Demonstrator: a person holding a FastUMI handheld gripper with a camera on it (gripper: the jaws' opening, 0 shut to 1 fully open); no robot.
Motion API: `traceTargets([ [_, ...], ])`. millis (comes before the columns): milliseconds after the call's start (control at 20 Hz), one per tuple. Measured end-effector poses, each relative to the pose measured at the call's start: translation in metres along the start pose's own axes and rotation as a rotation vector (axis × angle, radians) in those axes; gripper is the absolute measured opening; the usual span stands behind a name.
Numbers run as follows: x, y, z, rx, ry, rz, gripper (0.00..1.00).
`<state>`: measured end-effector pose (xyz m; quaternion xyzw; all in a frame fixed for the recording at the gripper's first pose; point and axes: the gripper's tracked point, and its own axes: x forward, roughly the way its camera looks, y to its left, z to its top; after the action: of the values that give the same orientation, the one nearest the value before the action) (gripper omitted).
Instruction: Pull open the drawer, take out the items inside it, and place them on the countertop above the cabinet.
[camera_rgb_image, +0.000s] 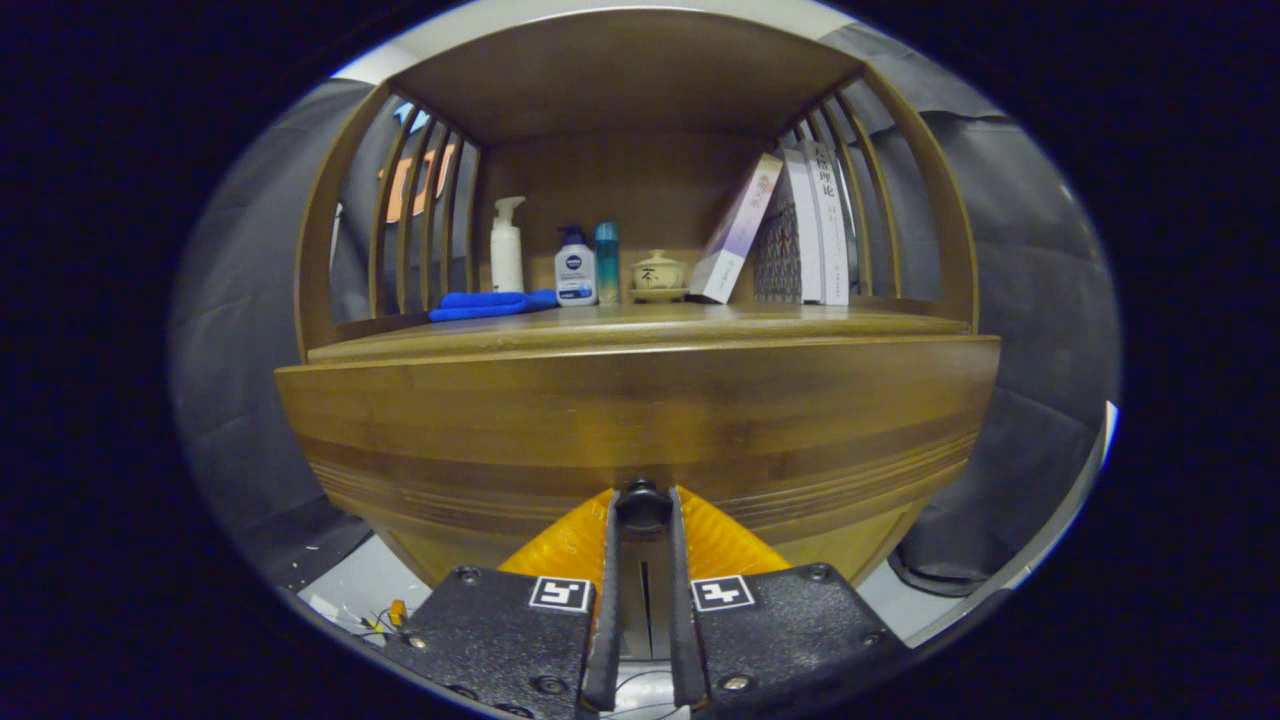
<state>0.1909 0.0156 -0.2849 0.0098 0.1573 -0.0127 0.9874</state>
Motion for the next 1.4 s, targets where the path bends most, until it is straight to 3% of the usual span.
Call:
traceTargets([
  [1400, -0.134, -0.001, -0.046, 0.011, 0.043, 0.072, 0.24],
])
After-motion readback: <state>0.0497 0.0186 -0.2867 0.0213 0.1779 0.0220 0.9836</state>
